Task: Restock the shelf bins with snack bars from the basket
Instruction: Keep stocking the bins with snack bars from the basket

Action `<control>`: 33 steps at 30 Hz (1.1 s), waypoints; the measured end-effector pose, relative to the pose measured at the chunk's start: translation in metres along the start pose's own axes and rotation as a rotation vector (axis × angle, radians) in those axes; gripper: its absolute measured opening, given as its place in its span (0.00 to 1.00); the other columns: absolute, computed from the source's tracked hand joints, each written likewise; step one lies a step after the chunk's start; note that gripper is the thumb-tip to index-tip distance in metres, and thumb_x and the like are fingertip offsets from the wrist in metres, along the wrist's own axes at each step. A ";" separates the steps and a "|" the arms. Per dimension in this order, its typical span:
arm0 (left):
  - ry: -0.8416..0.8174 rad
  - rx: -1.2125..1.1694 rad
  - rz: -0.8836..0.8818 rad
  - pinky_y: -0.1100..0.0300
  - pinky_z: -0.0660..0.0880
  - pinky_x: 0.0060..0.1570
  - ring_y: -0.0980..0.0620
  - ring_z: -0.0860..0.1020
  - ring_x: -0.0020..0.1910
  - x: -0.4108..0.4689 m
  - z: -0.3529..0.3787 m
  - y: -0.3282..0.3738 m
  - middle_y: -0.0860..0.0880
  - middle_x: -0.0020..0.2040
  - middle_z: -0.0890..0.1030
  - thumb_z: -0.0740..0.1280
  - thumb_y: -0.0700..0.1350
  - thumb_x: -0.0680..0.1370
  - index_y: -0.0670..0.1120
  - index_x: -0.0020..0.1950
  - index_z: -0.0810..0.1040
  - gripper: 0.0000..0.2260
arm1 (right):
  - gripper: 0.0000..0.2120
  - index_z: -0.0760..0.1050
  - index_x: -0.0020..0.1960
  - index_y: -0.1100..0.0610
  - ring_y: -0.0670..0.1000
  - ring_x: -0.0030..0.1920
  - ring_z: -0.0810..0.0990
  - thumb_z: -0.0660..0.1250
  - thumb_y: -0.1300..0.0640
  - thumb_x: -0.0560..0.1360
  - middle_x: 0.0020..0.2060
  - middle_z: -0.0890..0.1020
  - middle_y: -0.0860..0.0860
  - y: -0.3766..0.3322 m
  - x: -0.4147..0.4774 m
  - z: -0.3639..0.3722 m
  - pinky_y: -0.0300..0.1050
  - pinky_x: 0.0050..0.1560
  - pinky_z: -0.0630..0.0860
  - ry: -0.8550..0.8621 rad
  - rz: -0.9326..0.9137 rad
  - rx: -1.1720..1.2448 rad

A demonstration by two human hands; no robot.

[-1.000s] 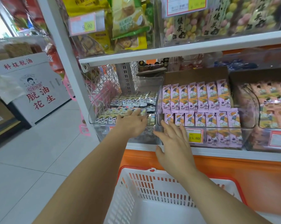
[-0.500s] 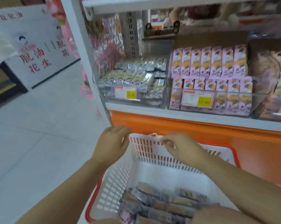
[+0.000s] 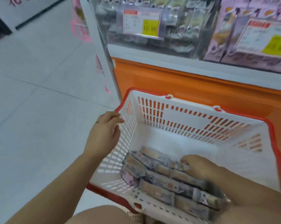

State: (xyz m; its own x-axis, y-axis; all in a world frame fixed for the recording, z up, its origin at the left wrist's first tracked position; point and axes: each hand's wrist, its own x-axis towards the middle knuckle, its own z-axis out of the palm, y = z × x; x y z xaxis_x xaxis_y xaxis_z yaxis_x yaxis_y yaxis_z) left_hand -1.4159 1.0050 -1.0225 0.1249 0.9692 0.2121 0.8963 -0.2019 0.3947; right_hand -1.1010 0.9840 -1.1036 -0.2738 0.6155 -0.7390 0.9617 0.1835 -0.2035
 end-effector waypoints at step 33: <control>-0.415 -1.184 -0.541 0.54 0.75 0.52 0.46 0.82 0.50 0.024 -0.152 0.154 0.47 0.51 0.83 0.58 0.58 0.79 0.48 0.55 0.78 0.17 | 0.13 0.72 0.51 0.51 0.41 0.38 0.70 0.70 0.65 0.72 0.49 0.71 0.49 -0.134 -0.200 -0.204 0.29 0.36 0.66 0.831 -0.531 0.410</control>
State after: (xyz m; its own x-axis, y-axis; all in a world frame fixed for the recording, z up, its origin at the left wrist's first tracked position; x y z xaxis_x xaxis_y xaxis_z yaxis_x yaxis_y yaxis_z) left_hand -1.3399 0.9754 -0.8206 0.1834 0.8931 -0.4108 0.0027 0.4174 0.9087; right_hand -1.1768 0.9930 -0.7974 -0.4314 0.8902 0.1463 0.6047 0.4057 -0.6854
